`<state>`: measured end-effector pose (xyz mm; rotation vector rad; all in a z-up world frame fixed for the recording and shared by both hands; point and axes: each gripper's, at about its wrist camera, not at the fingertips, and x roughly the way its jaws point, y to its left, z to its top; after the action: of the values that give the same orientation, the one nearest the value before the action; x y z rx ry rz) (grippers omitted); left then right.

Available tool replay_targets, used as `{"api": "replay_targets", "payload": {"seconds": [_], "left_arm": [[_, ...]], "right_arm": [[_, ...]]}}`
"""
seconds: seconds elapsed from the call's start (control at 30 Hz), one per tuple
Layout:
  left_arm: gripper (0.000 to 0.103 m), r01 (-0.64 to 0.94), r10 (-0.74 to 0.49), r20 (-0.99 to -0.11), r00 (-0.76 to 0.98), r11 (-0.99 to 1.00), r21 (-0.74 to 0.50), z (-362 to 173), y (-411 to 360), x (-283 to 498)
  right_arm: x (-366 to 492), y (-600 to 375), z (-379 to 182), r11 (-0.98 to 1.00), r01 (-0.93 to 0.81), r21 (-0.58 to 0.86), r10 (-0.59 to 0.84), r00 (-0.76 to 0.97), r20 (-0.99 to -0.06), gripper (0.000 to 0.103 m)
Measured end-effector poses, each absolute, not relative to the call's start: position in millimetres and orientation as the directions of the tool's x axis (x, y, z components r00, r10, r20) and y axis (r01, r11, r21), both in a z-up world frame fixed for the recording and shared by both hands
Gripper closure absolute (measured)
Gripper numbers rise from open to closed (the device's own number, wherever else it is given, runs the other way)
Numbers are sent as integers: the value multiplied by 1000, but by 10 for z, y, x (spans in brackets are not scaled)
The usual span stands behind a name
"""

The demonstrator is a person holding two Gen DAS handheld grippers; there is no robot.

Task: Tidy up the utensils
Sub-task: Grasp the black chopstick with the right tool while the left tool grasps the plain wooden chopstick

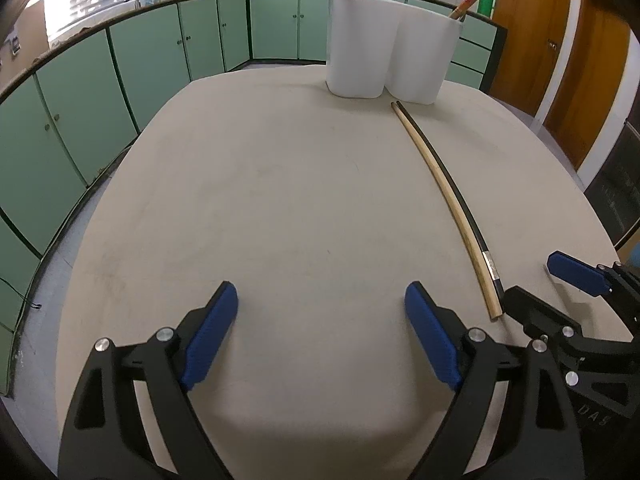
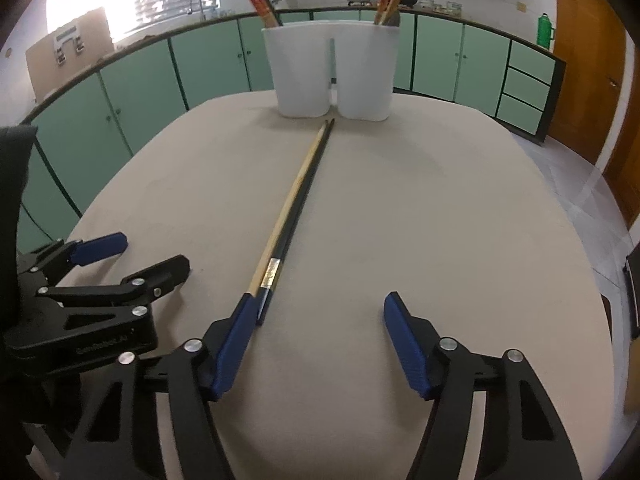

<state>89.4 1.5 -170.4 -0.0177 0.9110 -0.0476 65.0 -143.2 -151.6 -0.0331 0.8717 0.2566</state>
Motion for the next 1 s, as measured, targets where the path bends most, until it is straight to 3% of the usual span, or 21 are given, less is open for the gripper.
{"api": "replay_targets", "payload": {"seconds": [0.4,0.7,0.93,1.0], "left_arm": [[19,33,-54,-789,612,999,-43,-1711,-3,933],[19,14,-62,-784,618,998,-68,-1708,35,939],[19,14,-57,-786,616,998,-62,-1714,17,966],[19,14,-56,-786,616,998,-60,-1714,12,967]], "right_arm": [[663,-1500,-1500,978,-195,71,179,621,-763,42],[653,-1298,-1523,966,-251,59,204,604,-770,62],[673,-1219,-1535,956,-288,56,225,597,-770,95],[672,-1218,-1537,956,-288,55,225,599,-768,95]]}}
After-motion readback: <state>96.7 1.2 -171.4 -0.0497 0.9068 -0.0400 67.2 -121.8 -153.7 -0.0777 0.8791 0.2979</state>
